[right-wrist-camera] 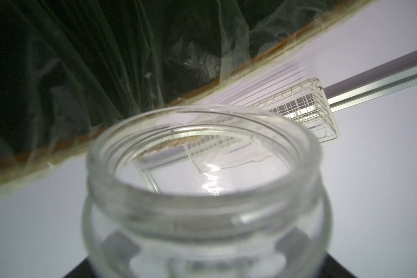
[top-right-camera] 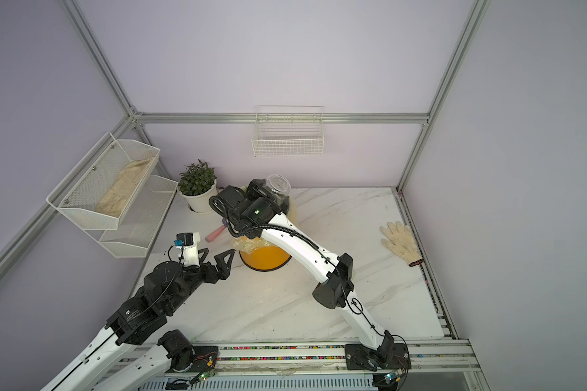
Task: Empty expired oatmeal from jars
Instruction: Pour the expired oatmeal into the trash bin.
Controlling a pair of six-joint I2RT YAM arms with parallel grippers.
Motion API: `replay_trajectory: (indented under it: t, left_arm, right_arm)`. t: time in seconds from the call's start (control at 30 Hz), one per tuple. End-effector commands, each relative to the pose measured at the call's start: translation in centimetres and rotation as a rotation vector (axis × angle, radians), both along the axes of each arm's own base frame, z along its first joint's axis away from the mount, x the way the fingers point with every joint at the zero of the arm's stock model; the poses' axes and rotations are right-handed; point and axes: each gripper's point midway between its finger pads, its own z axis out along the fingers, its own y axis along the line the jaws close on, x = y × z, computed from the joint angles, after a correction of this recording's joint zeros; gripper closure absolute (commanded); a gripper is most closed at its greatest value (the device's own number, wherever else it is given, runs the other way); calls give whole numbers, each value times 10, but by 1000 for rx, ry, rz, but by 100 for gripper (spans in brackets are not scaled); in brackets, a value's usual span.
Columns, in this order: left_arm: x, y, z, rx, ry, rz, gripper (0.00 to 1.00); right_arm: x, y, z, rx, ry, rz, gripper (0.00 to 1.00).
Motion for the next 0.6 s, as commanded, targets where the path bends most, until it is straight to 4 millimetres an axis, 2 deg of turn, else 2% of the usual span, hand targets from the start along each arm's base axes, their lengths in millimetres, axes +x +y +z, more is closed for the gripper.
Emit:
replay_trajectory:
  t: [0.0, 0.1, 0.17, 0.23, 0.27, 0.3, 0.33, 0.37, 0.43, 0.57]
  left_arm:
    - [0, 2, 27, -36, -56, 8, 0]
    - [-1, 2, 27, -37, -56, 6, 0]
    - [-1, 3, 27, -40, -60, 10, 0]
    - [-2, 4, 26, -46, -61, 15, 0]
    - [-2, 3, 27, -43, -63, 7, 0]
    - [-3, 3, 27, -40, -63, 2, 0]
    - [-3, 4, 27, -37, -64, 6, 0]
    - [-4, 6, 26, -36, -67, 10, 0]
    - [-5, 8, 24, -34, -70, 18, 0]
    - [-4, 7, 22, -26, -67, 12, 0]
  right_arm:
    - [8, -1, 42, -136, -95, -69, 99]
    - [2, -4, 31, -232, -74, -114, 99]
    - [2, 9, 43, -209, -106, -92, 99]
    - [3, 0, 21, -270, -90, -199, 98]
    - [-2, -2, 21, -279, -97, -253, 99]
    - [-5, 8, 28, -262, -97, -189, 100]
    - [-8, 35, 36, -242, -87, -25, 100]
    - [-9, 51, 41, -198, -106, 31, 100]
    - [-9, 40, 34, -204, -120, -91, 100]
    - [-8, 42, 35, -225, -92, 3, 100]
